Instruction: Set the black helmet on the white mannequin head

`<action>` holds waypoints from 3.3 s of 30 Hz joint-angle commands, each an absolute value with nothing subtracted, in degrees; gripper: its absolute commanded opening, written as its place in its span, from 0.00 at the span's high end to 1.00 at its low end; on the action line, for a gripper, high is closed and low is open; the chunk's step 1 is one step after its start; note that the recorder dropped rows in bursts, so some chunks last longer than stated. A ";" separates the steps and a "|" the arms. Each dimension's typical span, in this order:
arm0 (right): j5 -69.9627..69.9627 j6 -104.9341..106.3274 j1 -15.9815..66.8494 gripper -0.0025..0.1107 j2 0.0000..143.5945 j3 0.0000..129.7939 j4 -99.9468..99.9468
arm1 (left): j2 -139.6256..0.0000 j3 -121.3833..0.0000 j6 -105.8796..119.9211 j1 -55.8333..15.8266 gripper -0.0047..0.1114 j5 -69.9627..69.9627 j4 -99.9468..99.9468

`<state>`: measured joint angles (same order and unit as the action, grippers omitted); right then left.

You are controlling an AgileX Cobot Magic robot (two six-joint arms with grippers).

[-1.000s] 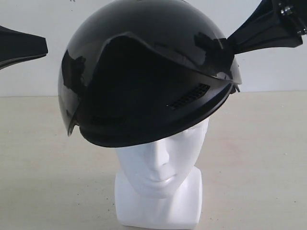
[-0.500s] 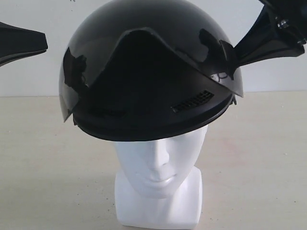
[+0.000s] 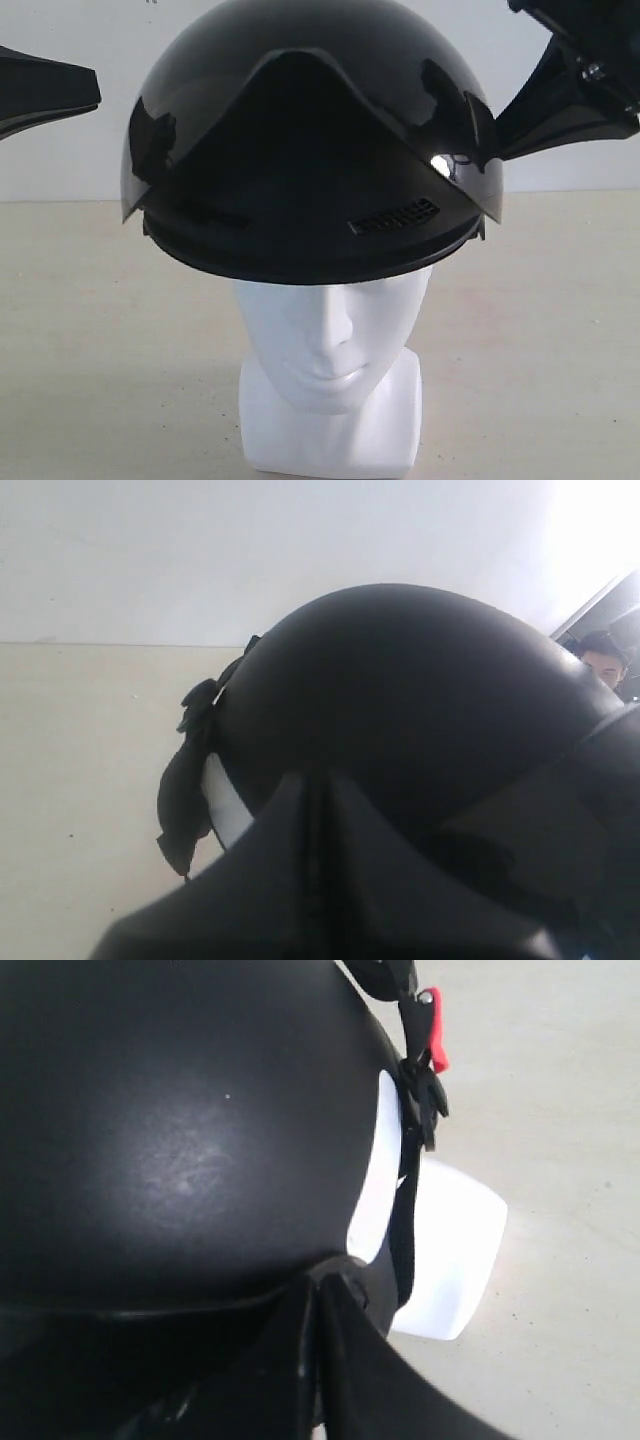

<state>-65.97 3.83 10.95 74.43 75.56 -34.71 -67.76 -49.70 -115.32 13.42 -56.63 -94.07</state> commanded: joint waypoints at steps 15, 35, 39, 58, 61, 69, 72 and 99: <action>-56.84 4.65 11.32 0.98 70.15 72.75 -32.52 | -67.66 -52.44 -114.40 10.79 0.92 -64.15 -91.82; -59.47 12.43 11.02 0.98 72.68 84.09 -45.91 | -75.76 -66.68 -120.36 4.01 0.92 -63.28 -91.93; -59.72 13.21 11.66 0.98 72.68 83.97 -46.18 | -77.32 -66.68 -120.36 1.46 0.92 -62.84 -94.90; -65.50 12.14 17.38 0.98 74.37 83.97 -41.84 | -77.59 -66.68 -120.36 -0.05 0.92 -66.21 -99.95; -66.60 11.25 17.38 0.98 74.37 83.97 -41.23 | -77.59 -66.68 -120.36 -0.05 0.92 -67.65 -99.95; -66.17 12.05 17.38 0.98 74.37 79.69 -42.88 | -77.59 -64.67 -120.36 -0.05 0.92 -69.96 -99.95; -64.81 13.10 17.38 0.98 74.37 76.43 -43.26 | -77.59 -63.26 -120.36 -0.05 0.92 -69.96 -99.95; -61.06 15.35 17.38 0.98 71.19 65.11 -44.35 | -77.59 -55.45 -117.44 -0.05 0.92 -69.96 -99.95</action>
<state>-59.79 14.34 17.30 69.30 69.11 -55.78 -76.72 -56.92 -117.93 0.61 -71.42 -92.31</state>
